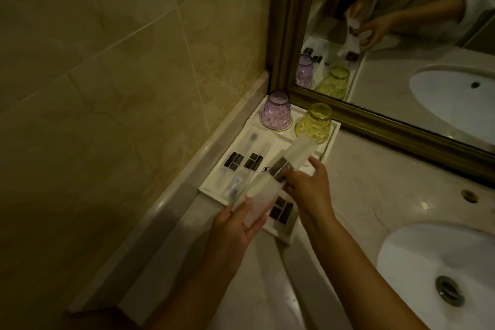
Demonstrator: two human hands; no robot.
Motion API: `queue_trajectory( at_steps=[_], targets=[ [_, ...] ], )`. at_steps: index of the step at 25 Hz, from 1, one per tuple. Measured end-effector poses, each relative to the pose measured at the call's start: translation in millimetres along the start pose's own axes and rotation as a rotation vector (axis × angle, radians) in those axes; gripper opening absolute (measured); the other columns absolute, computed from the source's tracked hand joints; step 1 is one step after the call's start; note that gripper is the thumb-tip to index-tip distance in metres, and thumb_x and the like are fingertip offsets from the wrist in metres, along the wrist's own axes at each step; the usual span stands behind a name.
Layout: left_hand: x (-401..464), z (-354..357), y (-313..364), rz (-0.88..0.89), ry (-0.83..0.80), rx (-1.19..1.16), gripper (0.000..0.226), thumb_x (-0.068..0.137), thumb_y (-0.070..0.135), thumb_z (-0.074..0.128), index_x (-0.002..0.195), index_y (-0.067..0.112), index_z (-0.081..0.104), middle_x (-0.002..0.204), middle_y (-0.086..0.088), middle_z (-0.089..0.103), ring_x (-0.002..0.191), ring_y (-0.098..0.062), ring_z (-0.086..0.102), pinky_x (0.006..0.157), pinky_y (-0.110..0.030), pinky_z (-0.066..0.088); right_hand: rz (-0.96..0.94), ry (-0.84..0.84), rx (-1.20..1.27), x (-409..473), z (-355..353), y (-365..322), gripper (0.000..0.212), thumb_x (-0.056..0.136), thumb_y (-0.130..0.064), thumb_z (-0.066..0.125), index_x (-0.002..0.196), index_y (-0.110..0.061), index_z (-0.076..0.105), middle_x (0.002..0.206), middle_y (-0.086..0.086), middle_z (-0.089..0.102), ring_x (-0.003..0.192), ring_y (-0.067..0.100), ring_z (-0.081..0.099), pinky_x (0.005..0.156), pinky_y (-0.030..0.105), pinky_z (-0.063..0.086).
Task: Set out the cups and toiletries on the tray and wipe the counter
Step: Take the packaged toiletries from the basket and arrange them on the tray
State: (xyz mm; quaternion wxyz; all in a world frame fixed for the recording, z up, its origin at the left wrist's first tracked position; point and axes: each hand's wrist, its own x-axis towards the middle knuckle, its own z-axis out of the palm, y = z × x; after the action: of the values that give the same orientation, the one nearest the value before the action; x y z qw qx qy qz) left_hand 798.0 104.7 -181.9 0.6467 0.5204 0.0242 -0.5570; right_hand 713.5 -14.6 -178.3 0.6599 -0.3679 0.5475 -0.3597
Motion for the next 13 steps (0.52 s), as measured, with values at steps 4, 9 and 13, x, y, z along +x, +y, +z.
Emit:
queue_trajectory(
  at_steps=[4, 9, 13],
  targets=[
    [4, -23, 9, 0.055, -0.048, 0.12, 0.018, 0.085, -0.002, 0.047, 0.094, 0.007, 0.06, 0.104, -0.015, 0.064, 0.098, -0.028, 0.062, 0.073, -0.028, 0.057, -0.107, -0.023, -0.186, 25, 9, -2, 0.049, 0.079, 0.0, 0.066, 0.117, -0.021, 0.042, 0.072, 0.004, 0.064, 0.061, 0.012, 0.064, 0.058, 0.027, 0.053],
    [22, -51, 12, 0.452, 0.14, 0.95, 0.022, 0.092, 0.021, 0.049, 0.111, 0.021, 0.061, 0.113, 0.002, 0.063, 0.108, -0.015, 0.057, 0.087, -0.027, 0.047, -0.072, 0.023, -0.489, 60, 14, 9, 0.054, 0.076, -0.003, 0.068, 0.123, -0.011, 0.041, 0.076, 0.011, 0.062, 0.068, 0.027, 0.062, 0.075, 0.049, 0.056],
    [44, -53, 9, 0.872, -0.084, 1.786, 0.05, 0.09, 0.046, 0.035, 0.135, 0.027, 0.039, 0.147, -0.001, 0.037, 0.135, -0.018, 0.033, 0.11, -0.046, 0.029, -0.088, 0.015, -0.605, 72, 22, 23, 0.061, 0.075, -0.012, 0.072, 0.124, -0.01, 0.035, 0.079, 0.01, 0.059, 0.069, 0.025, 0.059, 0.063, 0.037, 0.052]
  ],
)
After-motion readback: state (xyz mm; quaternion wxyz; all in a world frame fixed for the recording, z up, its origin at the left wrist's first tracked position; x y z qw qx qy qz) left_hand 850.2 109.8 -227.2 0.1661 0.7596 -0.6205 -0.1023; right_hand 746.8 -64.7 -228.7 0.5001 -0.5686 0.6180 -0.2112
